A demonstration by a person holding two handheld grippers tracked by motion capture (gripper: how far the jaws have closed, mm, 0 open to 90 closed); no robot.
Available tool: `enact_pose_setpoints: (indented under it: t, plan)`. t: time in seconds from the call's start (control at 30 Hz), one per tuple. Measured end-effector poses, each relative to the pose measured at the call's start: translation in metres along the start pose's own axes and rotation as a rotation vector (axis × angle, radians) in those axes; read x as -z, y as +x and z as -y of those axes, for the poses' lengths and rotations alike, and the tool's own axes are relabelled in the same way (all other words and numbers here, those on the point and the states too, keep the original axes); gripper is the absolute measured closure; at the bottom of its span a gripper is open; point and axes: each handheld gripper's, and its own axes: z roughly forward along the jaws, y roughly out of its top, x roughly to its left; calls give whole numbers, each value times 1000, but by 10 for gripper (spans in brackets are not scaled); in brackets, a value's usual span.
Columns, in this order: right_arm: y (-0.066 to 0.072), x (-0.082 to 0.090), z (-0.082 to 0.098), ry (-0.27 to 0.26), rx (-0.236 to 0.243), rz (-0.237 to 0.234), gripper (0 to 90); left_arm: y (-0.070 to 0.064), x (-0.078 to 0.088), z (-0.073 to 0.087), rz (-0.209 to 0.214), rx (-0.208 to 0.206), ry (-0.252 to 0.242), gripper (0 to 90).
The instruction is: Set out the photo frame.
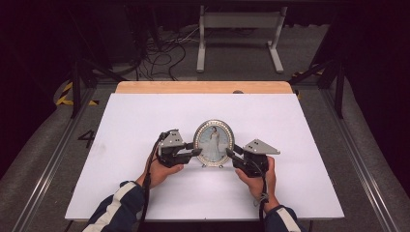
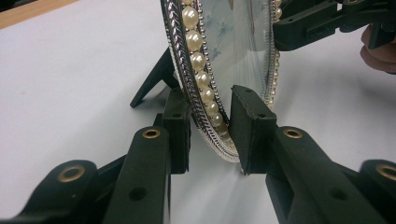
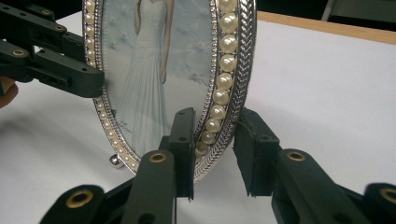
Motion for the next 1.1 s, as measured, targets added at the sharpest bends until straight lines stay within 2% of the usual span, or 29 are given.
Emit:
enact_pose_setpoints:
  t: [0.13, 0.23, 0.37, 0.43, 0.5, 0.63, 0.7, 0.9, 0.93, 0.97, 1.0, 1.1]
  plan:
    - [-2, 0, 0, 1, 1, -10, 692, 0, 0, 0, 0, -2, -4, 692]
    - [-1, 0, 0, 7, 22, -8, 685, -2, 0, 0, -18, -8, 0, 683]
    - [-1, 2, -2, 20, 66, -10, 651, -6, -1, 0, -37, -32, 10, 644]
    - [-1, 3, -2, 21, 82, -25, 643, -7, 0, -1, -45, -43, 11, 638]
    - [0, 4, -3, 23, 114, -10, 639, -7, 1, -1, -47, -46, 13, 636]
    - [1, 6, -4, 26, 150, -2, 616, -8, 4, -2, -59, -66, 11, 618]
    - [0, 6, -4, 28, 141, -27, 595, -10, 7, -2, -67, -78, 11, 593]
    - [1, 8, -5, 37, 161, -30, 566, -12, 11, -2, -77, -103, 22, 534]
    - [1, 9, -5, 40, 168, -38, 554, -13, 11, -3, -79, -128, 33, 507]
    - [1, 9, -5, 40, 168, -38, 554, -13, 11, -3, -79, -128, 33, 488]
    - [0, 10, -5, 39, 173, -49, 537, -15, 12, -3, -83, -149, 42, 488]
    - [-1, 11, -6, 45, 170, -67, 507, -17, 13, -4, -86, -164, 49, 441]
